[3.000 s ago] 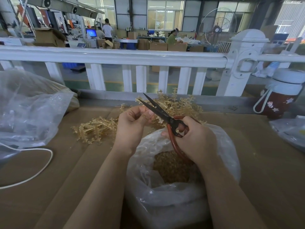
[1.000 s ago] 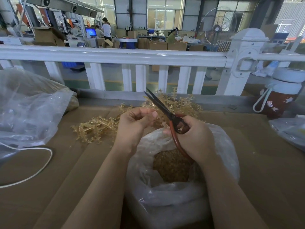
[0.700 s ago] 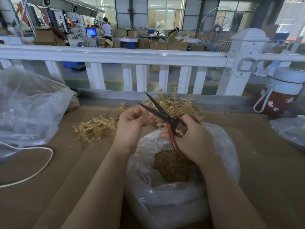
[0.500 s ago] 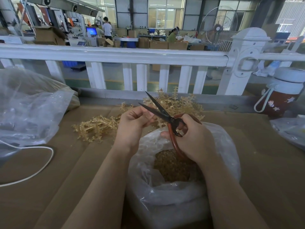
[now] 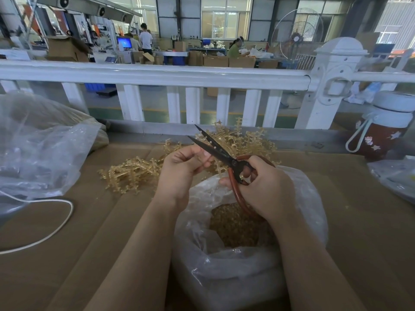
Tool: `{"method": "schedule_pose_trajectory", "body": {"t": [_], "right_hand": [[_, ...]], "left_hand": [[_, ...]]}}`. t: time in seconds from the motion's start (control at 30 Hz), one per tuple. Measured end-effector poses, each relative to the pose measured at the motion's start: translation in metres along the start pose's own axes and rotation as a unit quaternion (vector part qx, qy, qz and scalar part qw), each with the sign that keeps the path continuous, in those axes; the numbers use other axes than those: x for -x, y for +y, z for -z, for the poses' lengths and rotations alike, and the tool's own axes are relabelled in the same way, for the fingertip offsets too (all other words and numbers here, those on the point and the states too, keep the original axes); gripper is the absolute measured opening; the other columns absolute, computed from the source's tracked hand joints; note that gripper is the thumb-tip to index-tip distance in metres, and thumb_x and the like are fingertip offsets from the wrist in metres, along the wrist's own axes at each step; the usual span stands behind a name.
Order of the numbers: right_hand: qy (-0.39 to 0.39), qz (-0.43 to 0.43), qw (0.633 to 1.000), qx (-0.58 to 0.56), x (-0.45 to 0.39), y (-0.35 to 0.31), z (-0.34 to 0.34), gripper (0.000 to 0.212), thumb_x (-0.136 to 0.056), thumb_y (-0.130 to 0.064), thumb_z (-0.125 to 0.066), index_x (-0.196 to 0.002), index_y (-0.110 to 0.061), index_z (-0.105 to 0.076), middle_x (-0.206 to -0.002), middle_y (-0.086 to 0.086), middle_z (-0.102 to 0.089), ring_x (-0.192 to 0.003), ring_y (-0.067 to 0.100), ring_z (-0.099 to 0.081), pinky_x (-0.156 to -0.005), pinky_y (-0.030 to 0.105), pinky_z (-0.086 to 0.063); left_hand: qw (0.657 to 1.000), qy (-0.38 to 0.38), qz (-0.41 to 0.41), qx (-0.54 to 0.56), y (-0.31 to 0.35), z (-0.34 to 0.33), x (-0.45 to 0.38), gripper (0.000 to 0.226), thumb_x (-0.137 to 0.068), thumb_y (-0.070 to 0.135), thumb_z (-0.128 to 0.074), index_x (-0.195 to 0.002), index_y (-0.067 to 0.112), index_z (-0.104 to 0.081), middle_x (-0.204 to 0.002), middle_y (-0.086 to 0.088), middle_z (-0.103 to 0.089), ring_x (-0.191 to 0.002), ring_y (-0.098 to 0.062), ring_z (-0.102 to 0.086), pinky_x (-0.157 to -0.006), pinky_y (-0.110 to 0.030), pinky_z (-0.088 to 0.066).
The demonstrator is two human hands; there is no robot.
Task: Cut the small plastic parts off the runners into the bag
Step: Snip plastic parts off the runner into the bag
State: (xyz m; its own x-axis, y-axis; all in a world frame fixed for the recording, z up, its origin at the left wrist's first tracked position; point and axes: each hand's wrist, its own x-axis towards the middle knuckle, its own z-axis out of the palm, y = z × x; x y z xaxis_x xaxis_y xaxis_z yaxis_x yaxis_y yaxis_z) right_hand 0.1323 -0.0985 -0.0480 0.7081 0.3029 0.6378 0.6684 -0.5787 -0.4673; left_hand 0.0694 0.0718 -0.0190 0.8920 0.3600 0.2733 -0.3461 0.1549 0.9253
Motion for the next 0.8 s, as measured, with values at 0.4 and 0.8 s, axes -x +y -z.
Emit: {"method": "schedule_pose_trajectory", "body": {"t": [0.4, 0.8], "right_hand": [[0.007, 0.0, 1.0, 0.002, 0.0006, -0.0008, 0.0006, 0.057, -0.065, -0.09, -0.052, -0.08, -0.035, -0.059, -0.064, -0.025, -0.051, -0.058, -0.009, -0.05, -0.054, 0.007, -0.033], [-0.018, -0.012, 1.0, -0.014, -0.0006, -0.0002, 0.0004, 0.077, -0.061, -0.099, -0.043, -0.088, -0.031, -0.067, -0.07, -0.02, -0.062, -0.063, -0.005, -0.057, -0.056, 0.01, -0.042]], "left_hand": [[1.0, -0.007, -0.014, -0.005, 0.0001, 0.0006, 0.0001, 0.025, -0.091, 0.004, -0.064, -0.074, 0.021, -0.073, -0.073, 0.002, -0.067, -0.07, -0.01, -0.058, -0.071, -0.019, -0.049], [0.999, -0.028, -0.016, -0.044, -0.0006, 0.0028, 0.0007, 0.017, -0.091, 0.01, -0.065, -0.079, 0.019, -0.072, -0.074, 0.0, -0.065, -0.072, -0.013, -0.053, -0.07, -0.022, -0.043]]}}
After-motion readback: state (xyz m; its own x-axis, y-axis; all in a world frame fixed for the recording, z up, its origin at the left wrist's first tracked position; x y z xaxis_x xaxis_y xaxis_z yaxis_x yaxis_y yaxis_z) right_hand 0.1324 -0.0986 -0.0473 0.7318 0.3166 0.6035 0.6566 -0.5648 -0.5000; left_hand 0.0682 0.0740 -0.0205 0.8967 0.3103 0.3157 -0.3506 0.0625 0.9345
